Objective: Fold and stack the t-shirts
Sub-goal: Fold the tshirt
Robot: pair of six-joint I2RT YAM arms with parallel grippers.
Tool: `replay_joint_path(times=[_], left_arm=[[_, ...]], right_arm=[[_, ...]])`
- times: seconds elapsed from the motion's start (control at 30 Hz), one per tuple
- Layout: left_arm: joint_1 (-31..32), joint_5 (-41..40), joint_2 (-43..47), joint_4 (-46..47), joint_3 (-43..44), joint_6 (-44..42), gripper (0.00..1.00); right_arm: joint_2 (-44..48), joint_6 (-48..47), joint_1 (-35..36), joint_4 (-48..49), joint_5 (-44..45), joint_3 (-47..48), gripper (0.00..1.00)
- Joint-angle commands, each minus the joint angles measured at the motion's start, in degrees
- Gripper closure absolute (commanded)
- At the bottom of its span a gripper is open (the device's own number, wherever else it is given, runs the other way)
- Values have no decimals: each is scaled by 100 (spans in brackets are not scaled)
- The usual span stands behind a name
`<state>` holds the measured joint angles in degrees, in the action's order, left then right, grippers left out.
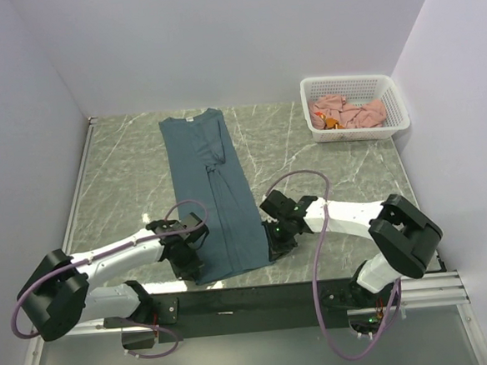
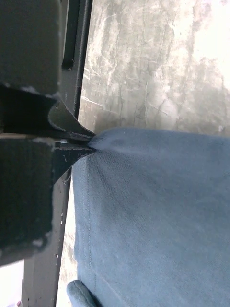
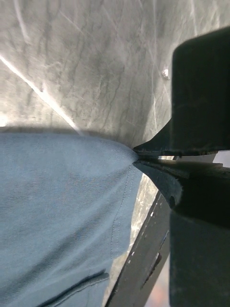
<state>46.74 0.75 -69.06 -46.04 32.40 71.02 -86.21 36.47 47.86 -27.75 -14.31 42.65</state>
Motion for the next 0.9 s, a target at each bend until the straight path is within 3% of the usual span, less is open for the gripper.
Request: replay_joint_path(times=[0.0,0.4,0.63,0.87], left_arm=[[-68,-58,-239,-19,283,-229,99],[-2036,-752,-775,-54,2215,-1916,99],[-2687,-963,-1268,253,2894,-2391,99],[-3136,-989,-1619,868,3044,-2655,99]], right_arm=[[-132,-254,14,-459,454,532,100],[-967,-956,-584,-1039,903,2922,100],[-1695,-1255,-909,-1040,1053,4223,100],[-2232,-1414,-1234,-812,1079,4892,100]])
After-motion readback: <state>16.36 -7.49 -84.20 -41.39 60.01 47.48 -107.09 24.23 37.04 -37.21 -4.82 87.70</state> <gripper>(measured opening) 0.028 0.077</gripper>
